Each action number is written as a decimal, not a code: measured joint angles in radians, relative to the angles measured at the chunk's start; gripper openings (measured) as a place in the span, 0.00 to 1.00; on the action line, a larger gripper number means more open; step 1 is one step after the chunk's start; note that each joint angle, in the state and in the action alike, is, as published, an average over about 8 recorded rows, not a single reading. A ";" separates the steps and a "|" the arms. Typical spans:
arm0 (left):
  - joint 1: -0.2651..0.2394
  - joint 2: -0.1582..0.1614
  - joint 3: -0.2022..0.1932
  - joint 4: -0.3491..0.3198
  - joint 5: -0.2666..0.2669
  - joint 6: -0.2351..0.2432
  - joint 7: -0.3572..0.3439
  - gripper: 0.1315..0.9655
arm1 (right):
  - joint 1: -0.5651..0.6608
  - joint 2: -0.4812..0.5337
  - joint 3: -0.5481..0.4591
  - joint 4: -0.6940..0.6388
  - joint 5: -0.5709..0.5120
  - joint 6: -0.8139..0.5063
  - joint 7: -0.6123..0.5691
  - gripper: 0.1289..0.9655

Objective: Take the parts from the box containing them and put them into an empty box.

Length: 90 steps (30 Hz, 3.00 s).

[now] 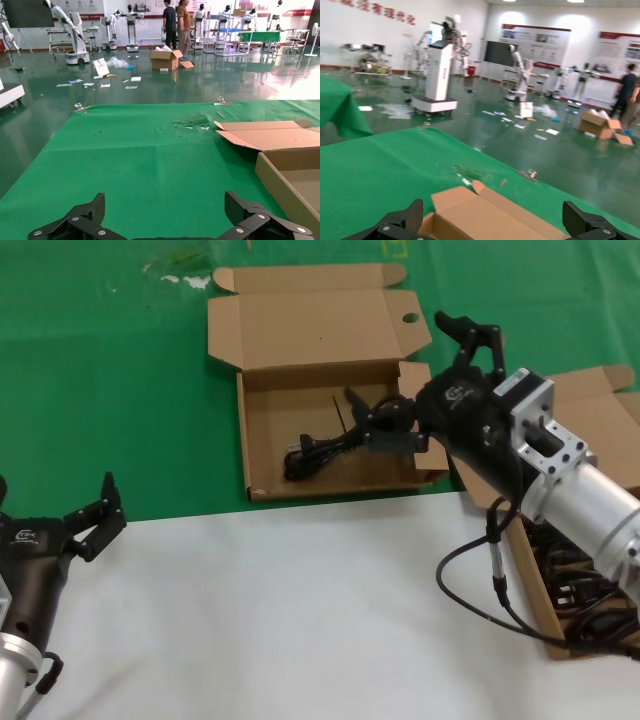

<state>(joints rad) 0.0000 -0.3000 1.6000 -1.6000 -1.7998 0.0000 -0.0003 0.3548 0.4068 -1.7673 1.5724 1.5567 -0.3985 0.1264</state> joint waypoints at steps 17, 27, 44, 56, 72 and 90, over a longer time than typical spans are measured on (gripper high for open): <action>0.000 0.000 0.000 0.000 0.000 0.000 0.000 0.98 | -0.173 -0.052 0.081 0.013 0.119 0.194 -0.061 1.00; 0.000 0.000 0.000 0.000 0.000 0.000 0.000 1.00 | -0.273 -0.082 0.129 0.021 0.188 0.307 -0.097 1.00; 0.000 0.000 0.000 0.000 0.000 0.000 0.000 1.00 | -0.329 -0.099 0.155 0.026 0.226 0.370 -0.117 1.00; 0.000 0.000 0.000 0.000 0.000 0.000 0.000 1.00 | -0.329 -0.099 0.155 0.026 0.226 0.370 -0.117 1.00; 0.000 0.000 0.000 0.000 0.000 0.000 0.000 1.00 | -0.329 -0.099 0.155 0.026 0.226 0.370 -0.117 1.00; 0.000 0.000 0.000 0.000 0.000 0.000 0.000 1.00 | -0.329 -0.099 0.155 0.026 0.226 0.370 -0.117 1.00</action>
<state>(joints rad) 0.0000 -0.3000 1.6000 -1.6000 -1.8000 0.0000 0.0000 0.0254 0.3077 -1.6120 1.5980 1.7826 -0.0285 0.0090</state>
